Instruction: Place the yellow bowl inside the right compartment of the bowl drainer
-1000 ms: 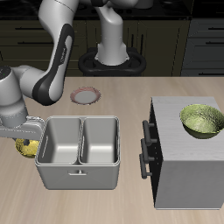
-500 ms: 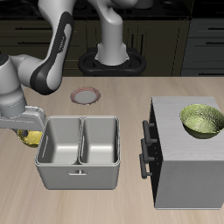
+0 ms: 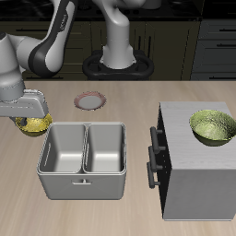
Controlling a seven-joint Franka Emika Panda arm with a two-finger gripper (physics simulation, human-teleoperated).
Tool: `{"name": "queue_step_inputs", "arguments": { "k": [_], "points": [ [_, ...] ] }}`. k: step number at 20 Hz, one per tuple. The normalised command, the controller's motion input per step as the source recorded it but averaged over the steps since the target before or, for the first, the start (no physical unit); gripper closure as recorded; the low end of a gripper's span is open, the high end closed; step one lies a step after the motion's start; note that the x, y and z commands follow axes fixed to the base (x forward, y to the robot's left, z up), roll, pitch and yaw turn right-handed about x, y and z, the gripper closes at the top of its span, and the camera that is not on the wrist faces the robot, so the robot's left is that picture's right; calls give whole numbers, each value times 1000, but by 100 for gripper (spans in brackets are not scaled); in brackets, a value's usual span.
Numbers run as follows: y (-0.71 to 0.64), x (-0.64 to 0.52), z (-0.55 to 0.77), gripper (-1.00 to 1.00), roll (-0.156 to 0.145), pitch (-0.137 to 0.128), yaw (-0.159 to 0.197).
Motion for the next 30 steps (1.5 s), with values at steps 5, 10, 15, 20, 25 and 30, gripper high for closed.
{"name": "queue_step_inputs", "arguments": {
  "k": [5,10,15,20,25,30],
  "points": [
    [-8,-274,561,100,-14,-67,8],
    [-24,-303,616,100,-60,-70,5],
    [-10,-260,476,100,-82,-38,3],
    [147,-175,456,100,-82,-40,46],
    [72,39,197,100,3,3,28],
    [60,32,147,100,8,26,21]
  ]
}}
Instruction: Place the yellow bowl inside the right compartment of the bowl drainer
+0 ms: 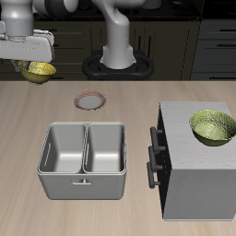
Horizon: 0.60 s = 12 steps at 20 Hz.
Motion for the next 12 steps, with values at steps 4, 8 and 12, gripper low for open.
{"name": "queue_step_inputs", "arguments": {
  "k": [4,8,12],
  "points": [
    [3,-29,169,100,-14,12,23],
    [130,22,365,100,34,-36,12],
    [120,140,326,100,6,-23,29]
  ]
}}
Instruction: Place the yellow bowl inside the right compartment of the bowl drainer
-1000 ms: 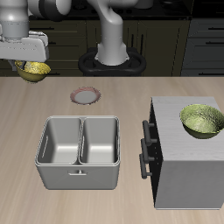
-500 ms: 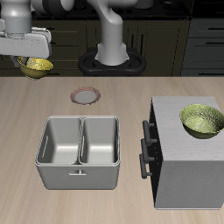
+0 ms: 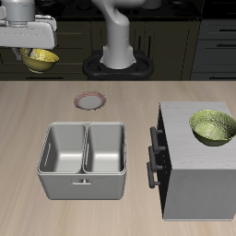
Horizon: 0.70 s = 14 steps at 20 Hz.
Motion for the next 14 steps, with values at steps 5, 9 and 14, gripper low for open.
{"name": "queue_step_inputs", "arguments": {
  "k": [5,9,14],
  "points": [
    [10,182,211,100,-12,-15,-7],
    [29,155,82,100,-15,10,2],
    [184,270,71,100,-7,15,-10]
  ]
}}
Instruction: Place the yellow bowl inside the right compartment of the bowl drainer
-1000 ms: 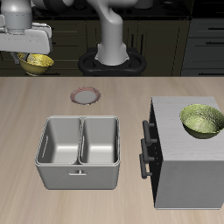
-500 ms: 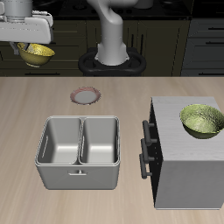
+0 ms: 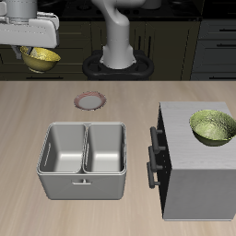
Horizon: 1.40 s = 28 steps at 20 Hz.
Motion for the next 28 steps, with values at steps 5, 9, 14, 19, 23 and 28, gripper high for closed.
{"name": "queue_step_inputs", "arguments": {
  "k": [5,9,14,19,23,28],
  "points": [
    [422,392,21,100,35,24,17],
    [214,253,72,100,25,13,8],
    [230,228,84,100,24,2,3],
    [184,156,58,100,27,-3,29],
    [123,123,17,100,15,10,-19],
    [167,164,-37,100,33,7,7]
  ]
}}
